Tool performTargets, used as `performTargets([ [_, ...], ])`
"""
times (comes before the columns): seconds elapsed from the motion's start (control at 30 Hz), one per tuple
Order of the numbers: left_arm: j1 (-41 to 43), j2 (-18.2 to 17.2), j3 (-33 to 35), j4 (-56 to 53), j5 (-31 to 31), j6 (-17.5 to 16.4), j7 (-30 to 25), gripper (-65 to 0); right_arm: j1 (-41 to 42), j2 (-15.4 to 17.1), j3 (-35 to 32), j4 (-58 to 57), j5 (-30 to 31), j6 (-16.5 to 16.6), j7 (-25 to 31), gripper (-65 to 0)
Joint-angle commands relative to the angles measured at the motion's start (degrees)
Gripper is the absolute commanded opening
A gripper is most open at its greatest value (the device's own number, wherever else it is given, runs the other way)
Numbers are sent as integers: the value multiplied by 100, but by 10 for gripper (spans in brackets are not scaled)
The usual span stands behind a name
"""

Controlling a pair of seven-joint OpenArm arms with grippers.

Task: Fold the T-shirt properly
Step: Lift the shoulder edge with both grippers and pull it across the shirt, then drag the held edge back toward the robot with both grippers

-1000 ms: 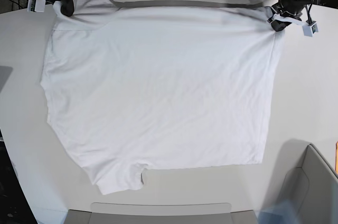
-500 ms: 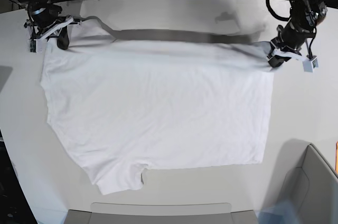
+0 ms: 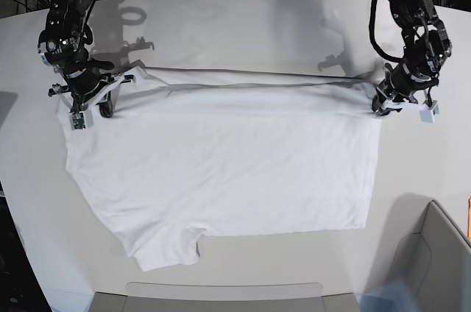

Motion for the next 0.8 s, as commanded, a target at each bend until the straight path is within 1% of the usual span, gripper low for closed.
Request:
performTargets([
  [0.0, -203, -100, 42, 102, 138, 6, -157, -650, 193, 96, -12, 13, -33, -14, 142, -650],
  [0.1, -519, -100, 227, -100, 612, 6, -166, -650, 588, 105, -170, -304, -139, -14, 150, -650],
  [0.17, -704, -91, 262, -320, 709, 6, -166, -650, 808, 114, -241, -488, -209, -14, 150, -650],
  [0.27, -976, -91, 227, -584, 727, -3, -166, -650, 1142, 114, -346, -787, -323, -14, 159, -650],
  [0.43, -1284, -109, 227, -874, 727, -3, -183, -650, 1555, 114, -513, -1244, -332, -14, 212, -650],
  [0.57, -1442, -109, 271, -1357, 727, -3, -614, -650, 1766, 114, -795, -1684, -517, -14, 687, -650],
  [0.63, -1522, -109, 271, -1551, 727, -12, -737, -650, 1872, 105, -865, -1904, -622, -14, 766, -650],
  [0.77, -1557, -109, 271, -1621, 727, -3, -755, -650, 1933, 79, -865, -2062, -658, -14, 775, -650],
])
